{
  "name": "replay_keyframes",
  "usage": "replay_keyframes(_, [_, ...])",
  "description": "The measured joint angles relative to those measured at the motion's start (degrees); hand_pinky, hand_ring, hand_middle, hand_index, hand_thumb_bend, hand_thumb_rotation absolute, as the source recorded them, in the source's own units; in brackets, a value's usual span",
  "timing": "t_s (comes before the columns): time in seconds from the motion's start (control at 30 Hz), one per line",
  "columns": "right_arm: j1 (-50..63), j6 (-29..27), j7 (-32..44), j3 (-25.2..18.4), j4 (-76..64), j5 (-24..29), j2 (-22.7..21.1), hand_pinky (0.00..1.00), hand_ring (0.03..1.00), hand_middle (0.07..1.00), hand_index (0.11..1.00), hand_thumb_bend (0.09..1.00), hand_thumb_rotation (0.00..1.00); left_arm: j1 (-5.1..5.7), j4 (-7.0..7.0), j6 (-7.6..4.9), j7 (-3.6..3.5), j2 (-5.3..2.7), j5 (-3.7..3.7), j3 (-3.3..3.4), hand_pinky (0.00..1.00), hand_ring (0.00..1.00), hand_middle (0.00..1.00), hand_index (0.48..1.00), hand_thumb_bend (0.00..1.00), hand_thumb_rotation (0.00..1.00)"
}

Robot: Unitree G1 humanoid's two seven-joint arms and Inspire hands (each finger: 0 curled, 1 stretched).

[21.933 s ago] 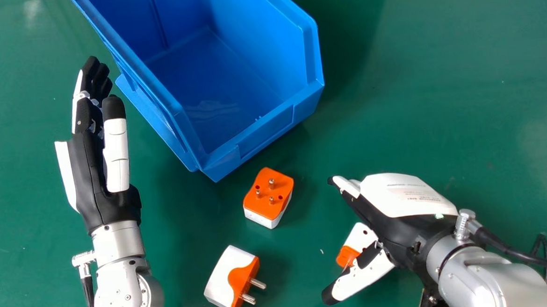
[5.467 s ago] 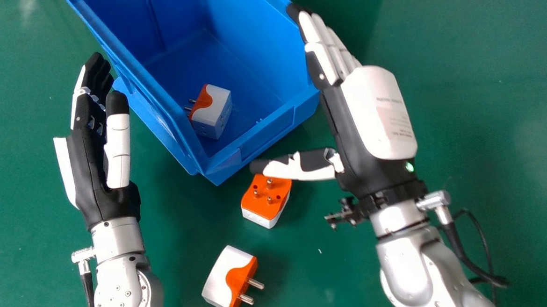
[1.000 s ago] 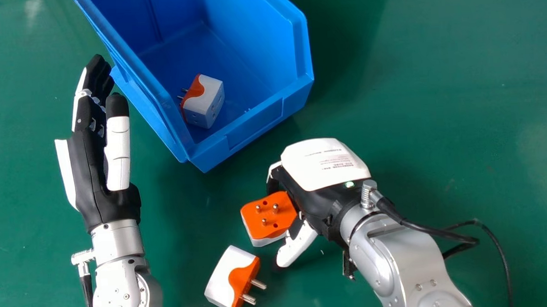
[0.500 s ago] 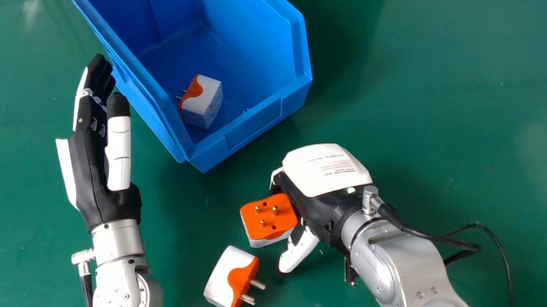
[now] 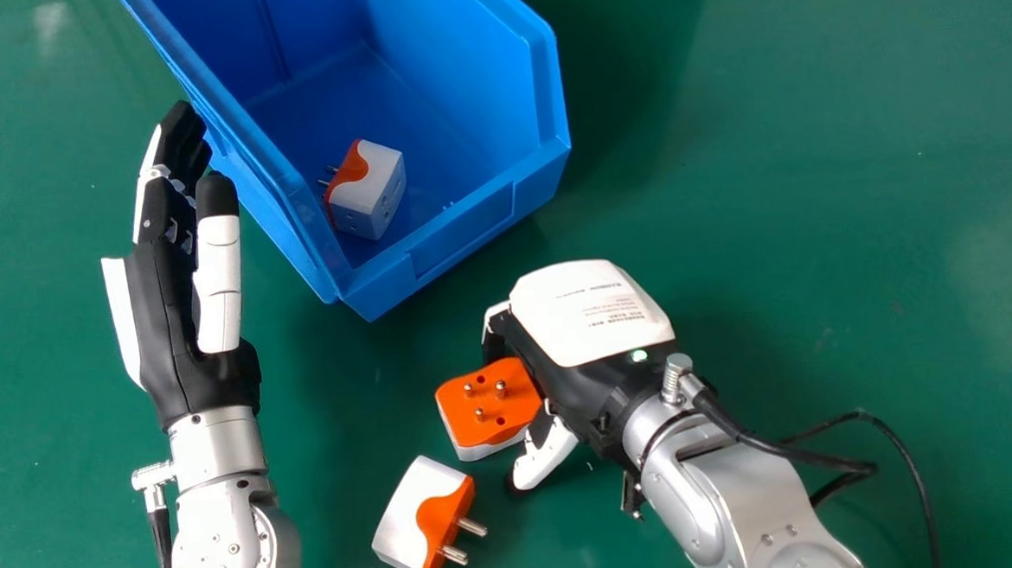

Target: Pick all objects and put in blue box

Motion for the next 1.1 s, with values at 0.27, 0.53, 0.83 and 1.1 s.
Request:
replay_keyframes(0.27, [-0.17,-1.14,-1.53,0.09,0.56,1.24,-0.08,0.46,0.503,0.59,0.674,0.638,0.03,-0.01,0.15,-0.02,0.12,-0.03,0.03,-0.01,0.92,0.93,0.91,0.867,0.8,0.8])
replay_keyframes(0.53, [-0.48,-2.29,-1.48,0.27,0.63,1.55,-0.24,0.48,0.518,0.608,0.677,0.619,0.01,-0.01,0.21,-0.03,0.09,-0.05,0.01,-0.02,0.92,0.93,0.91,0.868,0.8,0.79])
replay_keyframes(0.83, [-0.65,-3.33,-1.98,0.22,1.06,2.75,-0.44,0.45,0.51,0.604,0.687,0.613,0.0,-0.01,0.21,-0.1,0.01,-0.1,-0.01,-0.02,0.92,0.93,0.91,0.869,0.79,0.79])
replay_keyframes(1.1, [-0.5,-3.21,-2.4,0.75,0.81,2.03,-0.53,0.53,0.665,0.721,0.699,0.666,0.0,0.0,0.21,-0.11,0.01,-0.09,0.01,-0.04,0.92,0.93,0.92,0.871,0.78,0.79])
